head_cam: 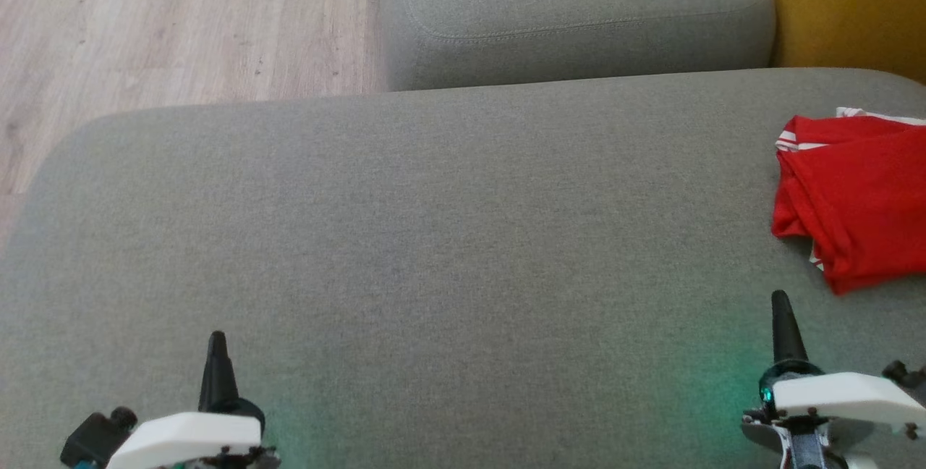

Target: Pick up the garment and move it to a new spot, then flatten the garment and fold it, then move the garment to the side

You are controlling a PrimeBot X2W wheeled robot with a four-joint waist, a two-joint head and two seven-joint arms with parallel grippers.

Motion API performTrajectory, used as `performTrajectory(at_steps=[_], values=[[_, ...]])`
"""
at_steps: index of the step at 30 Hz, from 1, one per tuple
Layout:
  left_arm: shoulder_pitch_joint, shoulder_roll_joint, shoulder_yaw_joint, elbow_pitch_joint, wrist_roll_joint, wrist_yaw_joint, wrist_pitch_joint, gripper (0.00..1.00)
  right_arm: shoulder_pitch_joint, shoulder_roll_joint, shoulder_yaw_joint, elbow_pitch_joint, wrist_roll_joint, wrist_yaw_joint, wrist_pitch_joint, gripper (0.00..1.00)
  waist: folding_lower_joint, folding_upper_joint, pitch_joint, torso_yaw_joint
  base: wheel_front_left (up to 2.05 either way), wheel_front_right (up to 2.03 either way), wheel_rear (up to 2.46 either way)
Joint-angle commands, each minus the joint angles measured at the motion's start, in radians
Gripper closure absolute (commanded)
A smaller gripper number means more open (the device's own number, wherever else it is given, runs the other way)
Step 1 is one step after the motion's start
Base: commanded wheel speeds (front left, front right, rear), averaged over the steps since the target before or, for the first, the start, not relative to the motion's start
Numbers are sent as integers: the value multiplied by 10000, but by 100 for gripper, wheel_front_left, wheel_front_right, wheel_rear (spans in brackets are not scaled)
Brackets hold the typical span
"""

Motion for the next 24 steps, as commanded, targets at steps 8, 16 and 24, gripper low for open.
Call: performTrajectory(at_steps=[8,16,24], values=[[-721,149,558,-246,-1086,-188,264,100,-701,-204,-61,-412,1046,-5,290,100,-1,0,22,-46,0,0,0],[-875,147,785,-206,-2040,-322,502,100,-836,-204,-202,-447,1945,-6,525,100,-1,0,45,-93,0,0,0],[-1030,142,1014,-166,-2989,-456,741,100,-971,-202,-344,-482,2838,-6,760,100,-1,0,68,-139,0,0,0]])
